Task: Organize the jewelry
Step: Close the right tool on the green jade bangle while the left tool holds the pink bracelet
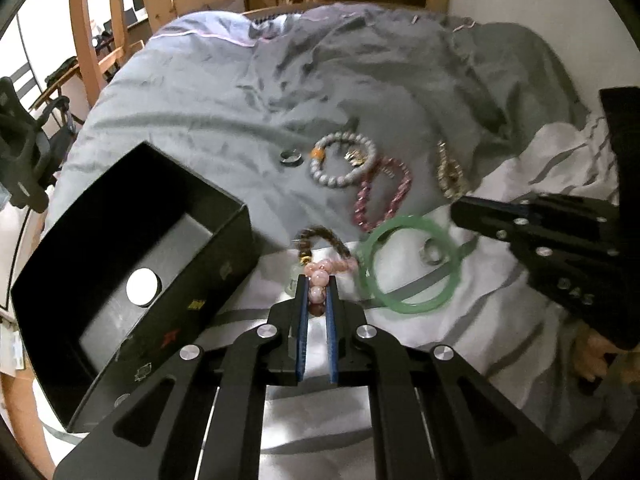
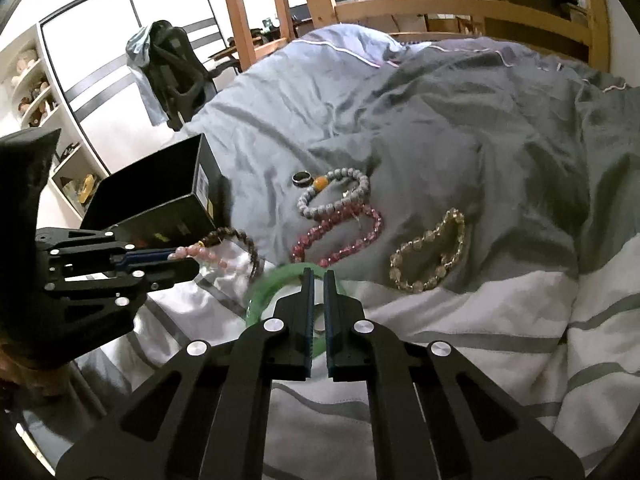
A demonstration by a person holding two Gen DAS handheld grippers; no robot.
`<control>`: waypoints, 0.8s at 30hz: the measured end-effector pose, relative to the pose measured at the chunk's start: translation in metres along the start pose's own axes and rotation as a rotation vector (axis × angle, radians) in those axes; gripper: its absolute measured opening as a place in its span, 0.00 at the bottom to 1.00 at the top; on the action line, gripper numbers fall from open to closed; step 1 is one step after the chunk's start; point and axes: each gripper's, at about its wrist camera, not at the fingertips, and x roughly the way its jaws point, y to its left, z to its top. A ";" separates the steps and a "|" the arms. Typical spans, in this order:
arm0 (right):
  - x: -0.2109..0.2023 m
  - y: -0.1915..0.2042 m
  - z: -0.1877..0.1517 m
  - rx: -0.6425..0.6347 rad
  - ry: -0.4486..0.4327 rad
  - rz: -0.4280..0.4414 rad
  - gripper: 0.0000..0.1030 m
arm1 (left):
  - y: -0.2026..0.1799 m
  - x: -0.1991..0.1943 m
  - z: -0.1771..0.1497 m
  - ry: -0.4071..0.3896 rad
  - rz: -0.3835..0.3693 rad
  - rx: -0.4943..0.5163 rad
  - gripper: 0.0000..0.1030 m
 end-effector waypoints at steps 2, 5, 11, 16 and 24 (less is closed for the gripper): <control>0.000 0.000 0.001 0.003 -0.002 0.006 0.05 | 0.000 -0.004 -0.001 -0.010 -0.002 -0.001 0.07; -0.003 0.001 0.002 0.001 -0.016 0.014 0.05 | 0.000 -0.009 0.001 -0.030 -0.003 -0.007 0.07; -0.011 -0.010 0.002 0.053 -0.049 0.053 0.05 | 0.006 -0.039 0.002 -0.108 -0.014 -0.022 0.07; -0.025 -0.008 0.006 0.050 -0.134 0.094 0.05 | 0.006 -0.054 0.003 -0.154 -0.004 -0.020 0.07; -0.010 -0.009 0.005 0.034 -0.033 -0.005 0.15 | 0.006 -0.055 0.004 -0.161 0.017 -0.018 0.07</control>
